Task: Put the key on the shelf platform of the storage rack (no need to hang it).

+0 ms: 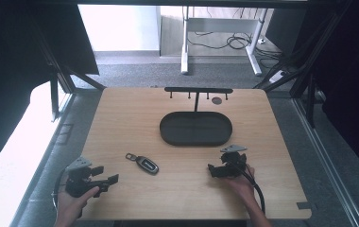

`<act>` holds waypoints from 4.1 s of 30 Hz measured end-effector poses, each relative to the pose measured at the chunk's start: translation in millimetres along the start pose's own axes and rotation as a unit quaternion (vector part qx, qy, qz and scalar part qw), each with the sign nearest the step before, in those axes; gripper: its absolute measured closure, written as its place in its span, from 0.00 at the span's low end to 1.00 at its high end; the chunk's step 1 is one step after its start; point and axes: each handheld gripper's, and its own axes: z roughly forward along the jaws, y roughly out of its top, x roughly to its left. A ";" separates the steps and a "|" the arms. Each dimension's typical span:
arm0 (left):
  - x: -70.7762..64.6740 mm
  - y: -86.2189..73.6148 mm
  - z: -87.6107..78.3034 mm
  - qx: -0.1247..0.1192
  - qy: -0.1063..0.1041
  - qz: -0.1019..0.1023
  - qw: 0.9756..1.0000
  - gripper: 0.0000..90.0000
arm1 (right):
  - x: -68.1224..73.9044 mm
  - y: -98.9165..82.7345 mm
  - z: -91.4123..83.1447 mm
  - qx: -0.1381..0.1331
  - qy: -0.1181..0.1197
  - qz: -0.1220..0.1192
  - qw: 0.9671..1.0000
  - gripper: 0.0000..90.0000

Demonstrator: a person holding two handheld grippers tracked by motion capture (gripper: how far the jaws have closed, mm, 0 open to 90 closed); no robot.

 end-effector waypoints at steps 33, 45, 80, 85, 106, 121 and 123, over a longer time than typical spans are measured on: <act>2.1 0.2 -8.5 -0.005 0.008 -0.006 1.000 0.25 | 26.6 23.2 -72.0 -0.046 0.058 -0.061 0.995 0.36; 0.6 -1.2 -5.6 -0.003 0.005 -0.006 1.000 0.24 | 55.0 58.7 -75.6 -0.014 0.089 -0.115 0.989 0.38; 3.5 -2.3 -6.7 -0.004 0.005 -0.009 1.000 0.25 | 133.8 132.5 -48.1 0.012 0.148 -0.206 0.967 0.41; 5.6 -2.3 -8.9 -0.007 0.006 -0.011 1.000 0.25 | 144.3 136.5 -39.4 0.021 0.153 -0.217 0.964 0.41; 9.1 -2.4 -14.3 -0.015 0.006 -0.015 1.000 0.25 | 180.6 150.0 -17.6 0.037 0.179 -0.248 0.951 0.41; 11.0 -2.8 -15.7 -0.016 0.007 -0.017 1.000 0.25 | 209.1 154.0 7.3 0.061 0.181 -0.273 0.943 0.41; 11.1 -2.9 -15.6 -0.016 0.006 -0.017 1.000 0.25 | 210.9 154.3 11.8 0.067 0.178 -0.273 0.943 0.41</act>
